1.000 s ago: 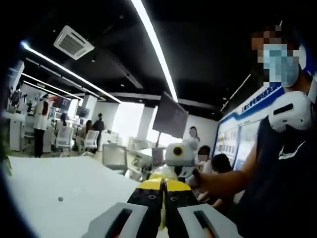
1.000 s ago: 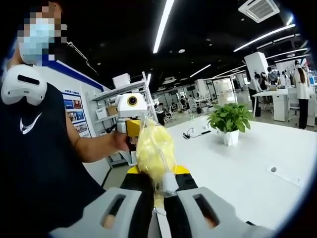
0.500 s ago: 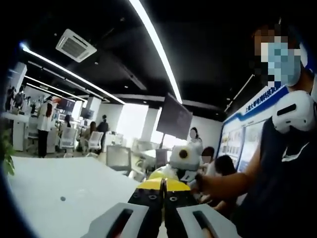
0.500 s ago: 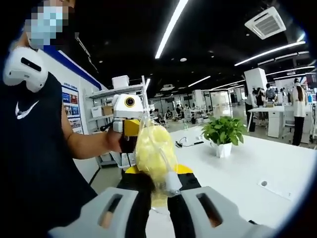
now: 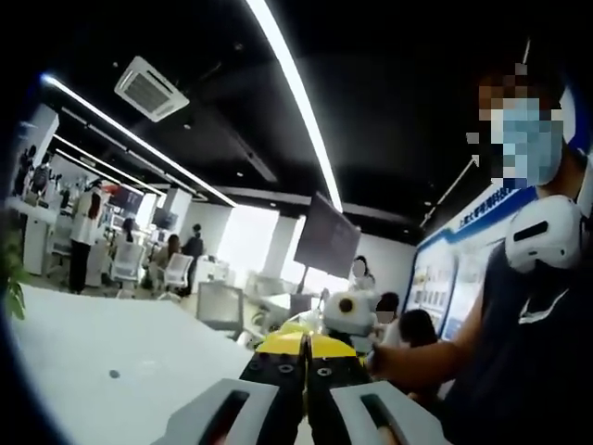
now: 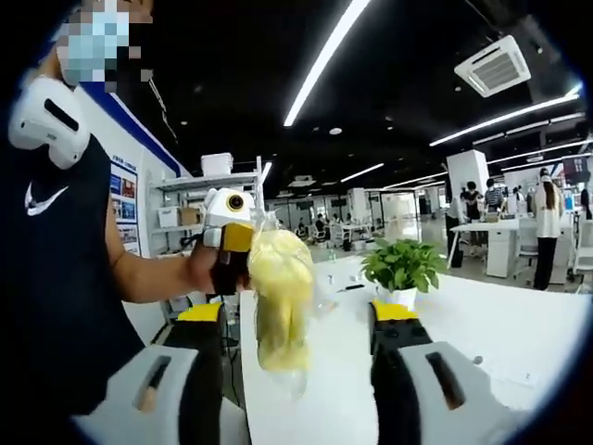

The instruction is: Compare the silicone blocks by pressing each to a similar depth, holding the contact briefly, and releasing to observe deformation and rebound differences across the visible hardness samples.

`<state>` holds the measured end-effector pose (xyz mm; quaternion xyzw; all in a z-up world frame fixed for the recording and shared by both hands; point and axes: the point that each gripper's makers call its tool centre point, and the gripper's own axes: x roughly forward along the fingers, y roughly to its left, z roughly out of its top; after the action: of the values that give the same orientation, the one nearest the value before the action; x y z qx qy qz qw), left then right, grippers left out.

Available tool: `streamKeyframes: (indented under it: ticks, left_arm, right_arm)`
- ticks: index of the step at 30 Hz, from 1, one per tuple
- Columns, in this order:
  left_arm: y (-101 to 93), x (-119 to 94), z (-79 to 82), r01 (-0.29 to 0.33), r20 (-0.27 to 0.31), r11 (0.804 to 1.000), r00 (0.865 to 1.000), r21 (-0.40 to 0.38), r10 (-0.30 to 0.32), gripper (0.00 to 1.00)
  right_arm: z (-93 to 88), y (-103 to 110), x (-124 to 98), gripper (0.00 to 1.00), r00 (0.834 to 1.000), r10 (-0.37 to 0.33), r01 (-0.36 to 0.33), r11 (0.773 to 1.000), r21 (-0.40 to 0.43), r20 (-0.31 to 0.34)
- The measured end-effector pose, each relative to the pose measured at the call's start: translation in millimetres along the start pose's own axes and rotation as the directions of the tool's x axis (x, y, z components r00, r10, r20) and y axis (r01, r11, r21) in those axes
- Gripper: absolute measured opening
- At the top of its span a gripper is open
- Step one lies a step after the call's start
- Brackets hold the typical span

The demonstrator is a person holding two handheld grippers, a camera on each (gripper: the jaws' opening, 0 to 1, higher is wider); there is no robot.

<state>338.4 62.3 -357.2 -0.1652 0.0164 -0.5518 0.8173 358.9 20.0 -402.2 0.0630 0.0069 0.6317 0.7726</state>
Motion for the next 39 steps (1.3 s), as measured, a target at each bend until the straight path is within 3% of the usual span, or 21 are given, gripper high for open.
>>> streamKeyframes:
  ticks: [4,16,22,25,29,39]
  left_arm:
    - [1.2,-0.8,0.1,-0.005,0.002,1.0,1.0,-0.005,0.005,0.0]
    - [4.0,-1.4,3.6,-0.006,0.017,0.999,1.0,-0.035,0.007,0.0]
    - [9.7,-1.0,0.5,-0.023,0.015,0.998,1.0,-0.06,0.024,0.0]
    - [11.9,-1.2,-1.6,-0.029,0.013,0.997,0.999,-0.072,0.03,0.0]
    - [15.5,-1.7,-5.1,-0.036,0.007,0.996,0.999,-0.084,0.037,0.0]
    - [25.6,-1.7,-13.8,-0.053,0.007,0.991,0.998,-0.123,0.055,0.0]
  right_arm:
    - [1.4,-12.6,-6.1,0.96,0.998,-0.062,0.062,0.998,-0.008,-0.001]
    - [-7.4,-30.0,-20.8,0.96,0.988,-0.145,0.144,0.989,-0.025,-0.044]
    - [-17.5,-43.5,-37.9,0.96,0.974,-0.218,0.216,0.975,-0.045,-0.062]
    - [-30.7,-54.3,-55.6,0.97,0.955,-0.286,0.283,0.958,-0.047,-0.081]
    - [-43.3,-59.6,-75.9,0.97,0.938,-0.336,0.335,0.942,-0.022,-0.085]
    - [-87.7,-64.0,-118.5,0.97,0.879,-0.442,0.441,0.896,-0.047,-0.178]
